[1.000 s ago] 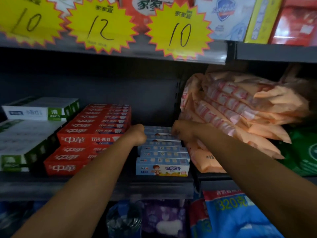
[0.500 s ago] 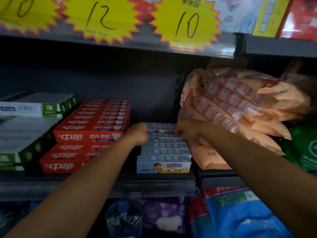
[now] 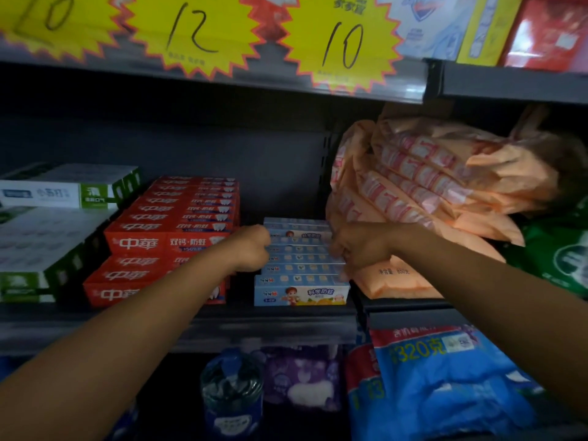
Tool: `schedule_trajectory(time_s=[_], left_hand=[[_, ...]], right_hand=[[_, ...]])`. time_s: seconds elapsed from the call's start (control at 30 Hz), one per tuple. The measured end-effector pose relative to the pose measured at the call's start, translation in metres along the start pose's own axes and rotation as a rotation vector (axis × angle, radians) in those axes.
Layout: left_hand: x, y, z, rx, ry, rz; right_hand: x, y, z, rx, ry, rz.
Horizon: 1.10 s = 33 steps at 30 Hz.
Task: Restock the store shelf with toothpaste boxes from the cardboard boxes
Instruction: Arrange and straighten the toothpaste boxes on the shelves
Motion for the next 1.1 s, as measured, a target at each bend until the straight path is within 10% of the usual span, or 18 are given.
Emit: schedule_trajectory(time_s=[1.1], left_hand=[[-0.030, -0.006, 0.011, 0.222, -0.011, -0.036]], right_hand=[[-0.022, -0.016, -0.021, -0.087, 0.021, 0.151]])
Point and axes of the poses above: each hand's wrist, its own x-axis towards the middle knuckle, its own y-axis out of the back of the hand, z = x × y, the point moved 4 cm from there along x, towards the middle knuckle, and after that the axes turned 5 degrees about z, right-handed, at the moved point
